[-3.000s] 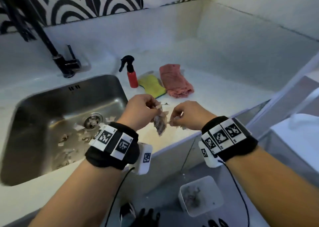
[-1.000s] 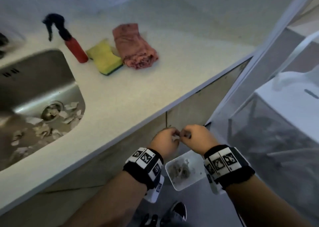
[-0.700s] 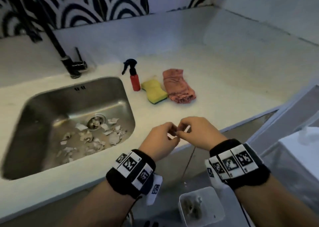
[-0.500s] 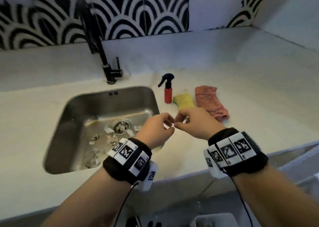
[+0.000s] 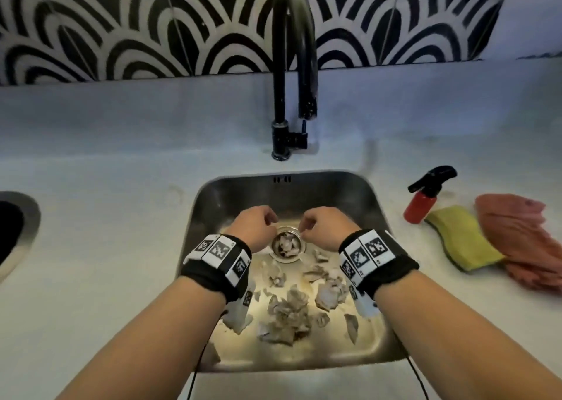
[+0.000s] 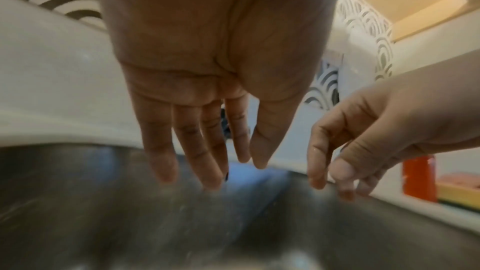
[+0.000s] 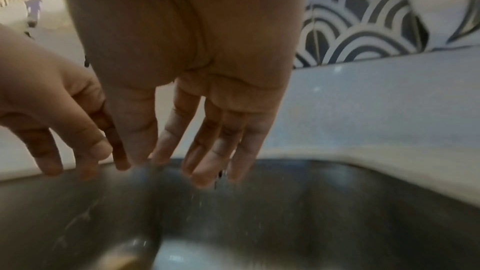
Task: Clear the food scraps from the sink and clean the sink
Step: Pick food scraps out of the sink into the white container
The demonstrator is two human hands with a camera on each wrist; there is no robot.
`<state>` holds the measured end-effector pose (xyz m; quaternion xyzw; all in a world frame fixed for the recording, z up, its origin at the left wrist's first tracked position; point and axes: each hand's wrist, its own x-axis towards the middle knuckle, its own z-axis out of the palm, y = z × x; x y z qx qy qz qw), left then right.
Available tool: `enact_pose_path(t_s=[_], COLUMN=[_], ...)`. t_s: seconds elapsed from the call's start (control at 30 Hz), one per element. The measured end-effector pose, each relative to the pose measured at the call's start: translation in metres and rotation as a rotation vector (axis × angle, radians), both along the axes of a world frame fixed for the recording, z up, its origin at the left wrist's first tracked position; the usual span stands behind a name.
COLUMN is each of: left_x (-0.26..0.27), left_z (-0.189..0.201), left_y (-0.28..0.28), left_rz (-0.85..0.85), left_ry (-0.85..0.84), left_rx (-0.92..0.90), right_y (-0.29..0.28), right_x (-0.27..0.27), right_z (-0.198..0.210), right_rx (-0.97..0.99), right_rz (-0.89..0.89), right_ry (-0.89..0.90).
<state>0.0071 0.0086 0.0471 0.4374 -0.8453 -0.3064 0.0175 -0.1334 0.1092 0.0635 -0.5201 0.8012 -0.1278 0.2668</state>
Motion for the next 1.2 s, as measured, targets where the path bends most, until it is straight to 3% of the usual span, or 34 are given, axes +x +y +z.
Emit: enact_pose_path(t_s=[0.2,0.47,0.63,0.83,1.03,1.2], left_x=[0.021,0.026,0.028,0.026,0.017,-0.003], left_z=[-0.084,-0.182,-0.197,-0.205,-0.204,-0.2], left_y=[-0.057,-0.076,-0.078,-0.073,-0.069,-0.079], left_rz=[0.069,0.114,0.166,0.188,0.052,0.112], left_ry=[-0.186,-0.364,-0.399,-0.358,-0.389,-0.196], left_rx=[0.141,0.26,0.25,0.208,0.206,0.233], right_y=[-0.053,-0.082,-0.083,-0.08,-0.073,-0.071], right_x=[0.023,0.039,0.045,0.053,0.049,0.046], right_z=[-0.075,-0.16,-0.195,-0.214,-0.214,-0.21], right_rx=[0.191,0.365,0.353,0.375,0.355,0.432], right_rz=[0.107,0.175,0.213,0.254,0.265,0.3], right_ry=[0.004,-0.053,-0.094,0.038,0.025,-0.004])
